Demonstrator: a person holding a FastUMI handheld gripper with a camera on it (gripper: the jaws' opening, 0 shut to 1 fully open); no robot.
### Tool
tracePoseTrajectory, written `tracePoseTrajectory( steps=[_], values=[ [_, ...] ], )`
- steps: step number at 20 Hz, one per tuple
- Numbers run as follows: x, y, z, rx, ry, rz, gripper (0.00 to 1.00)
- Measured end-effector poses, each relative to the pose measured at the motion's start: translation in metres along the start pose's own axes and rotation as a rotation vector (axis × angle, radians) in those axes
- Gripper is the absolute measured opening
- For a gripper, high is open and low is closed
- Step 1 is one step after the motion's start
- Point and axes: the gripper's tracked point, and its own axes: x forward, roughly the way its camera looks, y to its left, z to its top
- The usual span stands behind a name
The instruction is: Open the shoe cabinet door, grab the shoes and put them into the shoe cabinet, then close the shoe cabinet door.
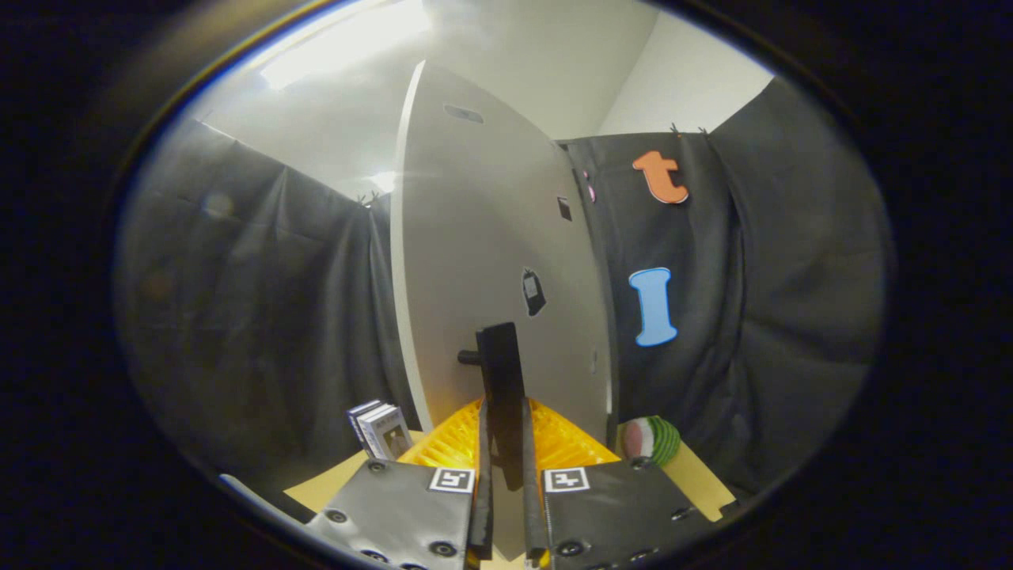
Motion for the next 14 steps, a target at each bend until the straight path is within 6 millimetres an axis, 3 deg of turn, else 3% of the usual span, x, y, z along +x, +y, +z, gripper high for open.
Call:
tracePoseTrajectory(
  steps=[2, 14],
  values=[
    [0.008, -0.012, -0.001, -0.007, -0.005, -0.025, 0.13],
    [-0.018, -0.071, 0.003, 0.023, -0.03, -0.282, 0.04]
  ],
)
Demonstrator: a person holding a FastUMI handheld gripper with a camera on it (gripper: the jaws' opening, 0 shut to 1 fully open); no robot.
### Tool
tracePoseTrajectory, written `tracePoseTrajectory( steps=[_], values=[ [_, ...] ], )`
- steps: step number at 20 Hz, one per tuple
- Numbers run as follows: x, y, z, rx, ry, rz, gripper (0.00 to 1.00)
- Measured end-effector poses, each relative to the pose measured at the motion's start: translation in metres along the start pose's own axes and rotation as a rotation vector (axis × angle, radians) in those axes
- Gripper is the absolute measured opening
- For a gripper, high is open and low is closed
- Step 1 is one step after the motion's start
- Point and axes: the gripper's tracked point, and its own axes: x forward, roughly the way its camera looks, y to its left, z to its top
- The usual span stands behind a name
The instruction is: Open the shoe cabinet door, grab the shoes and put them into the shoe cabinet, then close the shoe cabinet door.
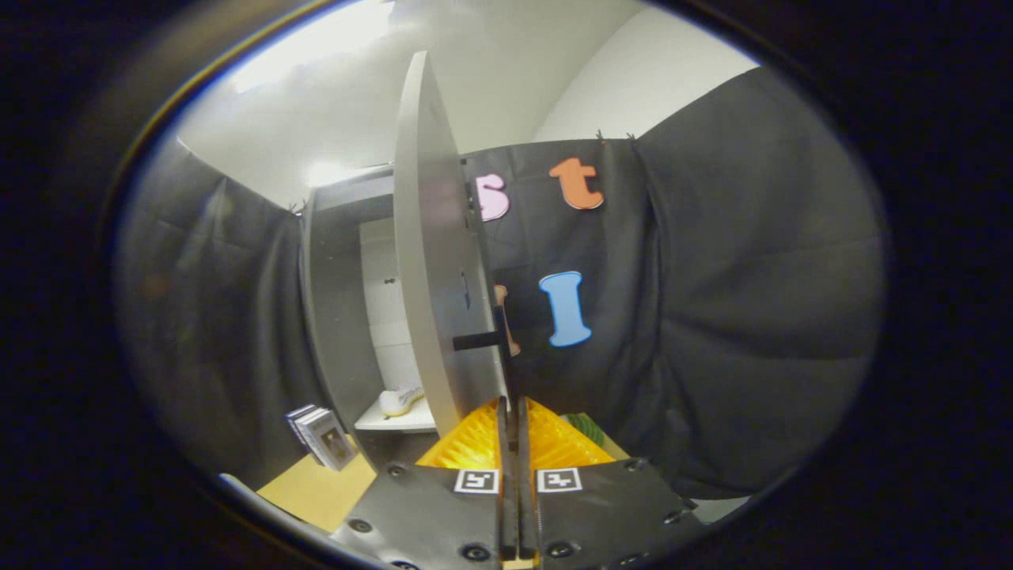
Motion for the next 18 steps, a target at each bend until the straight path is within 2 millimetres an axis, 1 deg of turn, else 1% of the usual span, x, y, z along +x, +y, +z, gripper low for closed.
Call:
tracePoseTrajectory(
  steps=[1, 3, 4, 5, 9, 14, 17, 18],
  values=[
    [0.005, -0.01, 0.004, 0.003, -0.01, -0.028, 0.04],
    [0.003, -0.021, 0.007, 0.022, -0.028, -0.064, 0.03],
    [0.003, -0.017, 0.008, 0.032, -0.031, -0.053, 0.03],
    [0.004, -0.019, 0.005, 0.03, -0.026, -0.064, 0.03],
    [0.004, -0.018, 0.008, 0.025, -0.041, -0.052, 0.03],
    [0.003, -0.016, 0.012, -0.055, -0.072, -0.011, 0.03],
    [-0.002, -0.006, 0.017, -0.086, -0.089, 0.076, 0.03],
    [-0.003, 0.0, 0.018, -0.088, -0.094, 0.109, 0.03]
  ],
)
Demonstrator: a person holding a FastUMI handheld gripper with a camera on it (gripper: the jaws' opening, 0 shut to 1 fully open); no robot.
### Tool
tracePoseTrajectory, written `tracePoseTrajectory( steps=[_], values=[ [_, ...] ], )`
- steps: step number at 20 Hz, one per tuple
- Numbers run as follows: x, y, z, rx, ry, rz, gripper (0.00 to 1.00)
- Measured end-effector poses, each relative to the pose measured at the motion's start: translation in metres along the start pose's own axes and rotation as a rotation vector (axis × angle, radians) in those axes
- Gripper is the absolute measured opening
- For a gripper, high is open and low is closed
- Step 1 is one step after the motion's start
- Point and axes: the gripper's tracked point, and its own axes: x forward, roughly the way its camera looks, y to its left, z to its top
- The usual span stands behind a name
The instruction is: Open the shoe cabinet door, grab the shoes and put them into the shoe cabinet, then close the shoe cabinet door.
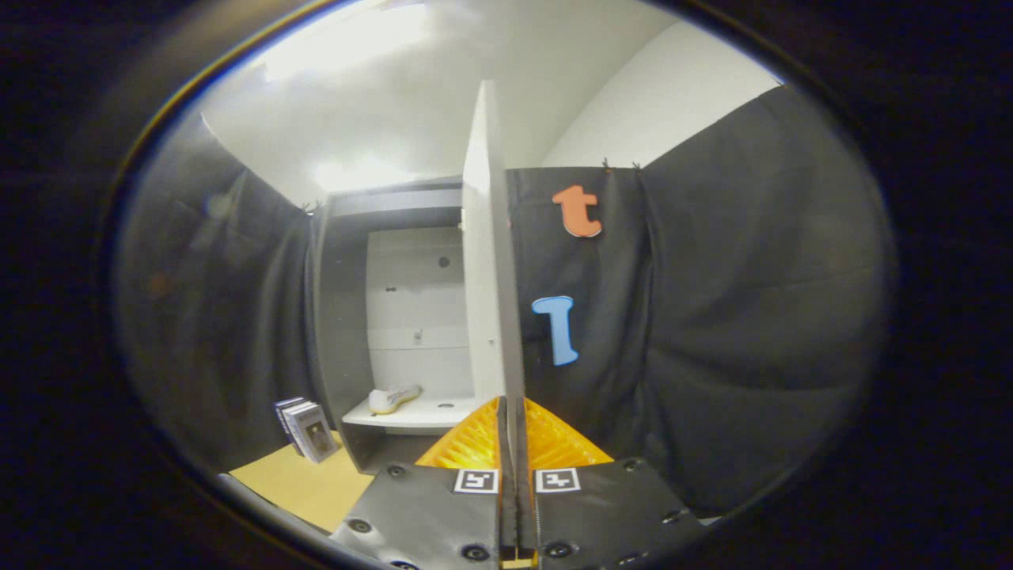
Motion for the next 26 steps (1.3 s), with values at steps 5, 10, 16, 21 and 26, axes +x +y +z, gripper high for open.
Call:
tracePoseTrajectory(
  steps=[5, 10, 16, 21, 26],
  values=[
    [0.001, 0.042, -0.008, 0.017, 0.018, 0.13, 0.03],
    [0.004, 0.072, -0.02, 0.026, 0.066, 0.205, 0.03],
    [0.016, 0.099, -0.046, 0.039, 0.107, 0.246, 0.03],
    [0.029, 0.107, -0.091, 0.031, 0.171, 0.242, 0.03],
    [0.052, 0.124, -0.147, 0.023, 0.219, 0.267, 0.12]
  ],
)
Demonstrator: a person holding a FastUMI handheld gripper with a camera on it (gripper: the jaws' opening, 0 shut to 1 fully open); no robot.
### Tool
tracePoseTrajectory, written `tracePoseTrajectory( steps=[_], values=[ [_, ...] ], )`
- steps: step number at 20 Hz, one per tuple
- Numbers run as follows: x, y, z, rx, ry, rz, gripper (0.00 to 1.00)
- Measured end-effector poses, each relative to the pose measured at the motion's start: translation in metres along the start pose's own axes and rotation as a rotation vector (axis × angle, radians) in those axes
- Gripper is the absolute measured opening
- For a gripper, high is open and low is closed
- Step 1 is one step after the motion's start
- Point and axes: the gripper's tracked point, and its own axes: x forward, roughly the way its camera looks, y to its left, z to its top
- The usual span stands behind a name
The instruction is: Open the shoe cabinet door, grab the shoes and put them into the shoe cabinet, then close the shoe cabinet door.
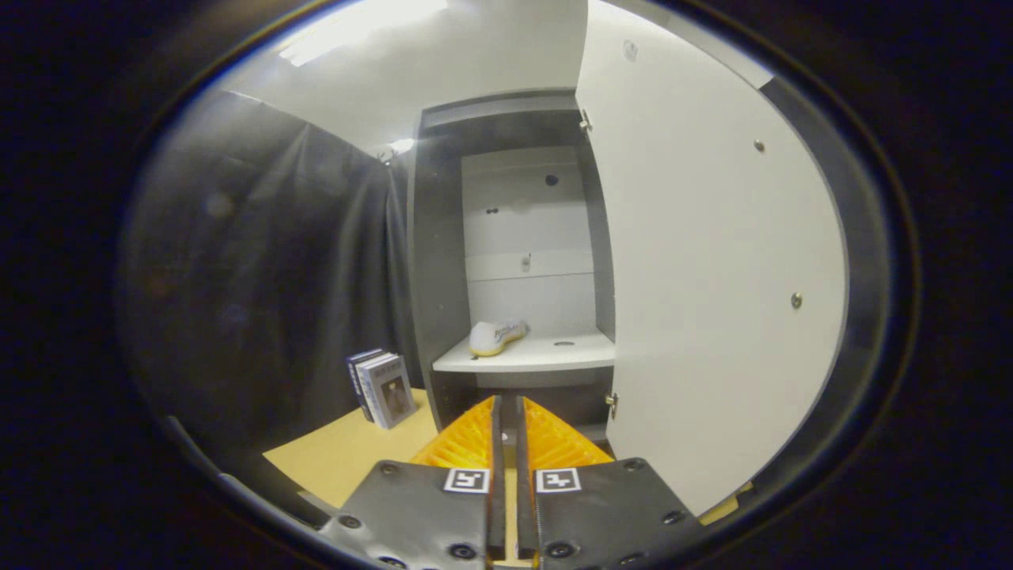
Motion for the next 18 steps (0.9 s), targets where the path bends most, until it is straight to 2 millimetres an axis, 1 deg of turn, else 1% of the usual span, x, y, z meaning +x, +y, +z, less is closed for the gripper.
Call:
tracePoseTrajectory(
  steps=[2, 6, 7, 10, 13, 15, 18],
  values=[
    [0.012, -0.002, -0.027, -0.008, 0.04, -0.007, 0.17],
    [0.031, -0.014, -0.089, -0.01, 0.137, -0.035, 0.27],
    [0.036, -0.018, -0.108, -0.014, 0.166, -0.041, 0.29],
    [0.047, -0.028, -0.163, -0.007, 0.251, -0.055, 0.29],
    [0.05, -0.035, -0.227, -0.004, 0.373, -0.06, 0.29],
    [0.048, -0.038, -0.264, 0.003, 0.456, -0.054, 0.3],
    [0.044, -0.042, -0.304, 0.013, 0.54, -0.062, 0.3]
  ],
)
